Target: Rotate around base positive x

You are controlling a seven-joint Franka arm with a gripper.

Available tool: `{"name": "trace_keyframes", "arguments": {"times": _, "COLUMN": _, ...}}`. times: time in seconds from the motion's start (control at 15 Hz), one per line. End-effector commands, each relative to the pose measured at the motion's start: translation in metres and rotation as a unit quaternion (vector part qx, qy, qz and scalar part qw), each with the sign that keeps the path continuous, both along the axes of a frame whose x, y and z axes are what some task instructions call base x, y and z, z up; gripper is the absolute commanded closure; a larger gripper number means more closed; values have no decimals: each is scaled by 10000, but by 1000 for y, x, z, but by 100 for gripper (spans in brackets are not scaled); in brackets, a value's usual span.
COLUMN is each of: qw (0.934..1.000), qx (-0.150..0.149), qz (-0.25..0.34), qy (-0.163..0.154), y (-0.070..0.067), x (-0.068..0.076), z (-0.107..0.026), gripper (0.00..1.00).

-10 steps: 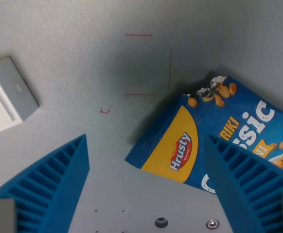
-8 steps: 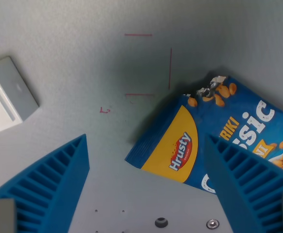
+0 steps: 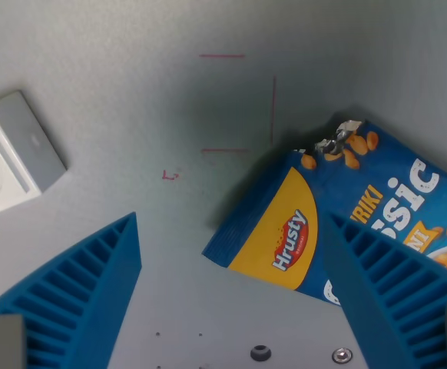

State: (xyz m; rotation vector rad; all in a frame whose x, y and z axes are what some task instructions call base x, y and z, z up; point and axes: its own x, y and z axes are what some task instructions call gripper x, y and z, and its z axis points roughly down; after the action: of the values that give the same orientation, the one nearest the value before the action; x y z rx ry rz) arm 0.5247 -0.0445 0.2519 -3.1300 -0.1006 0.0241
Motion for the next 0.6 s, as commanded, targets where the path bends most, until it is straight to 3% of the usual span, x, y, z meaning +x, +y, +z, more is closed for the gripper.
{"name": "trace_keyframes", "arguments": {"times": 0.07, "qw": 9977, "qx": 677, "qz": 35, "qy": -18, "y": -2, "x": 0, "z": 2, "gripper": 0}}
{"name": "trace_keyframes", "arguments": {"times": 0.6, "qw": 9927, "qx": 1208, "qz": 35, "qy": -14, "y": -2, "x": 0, "z": 2, "gripper": 0}}
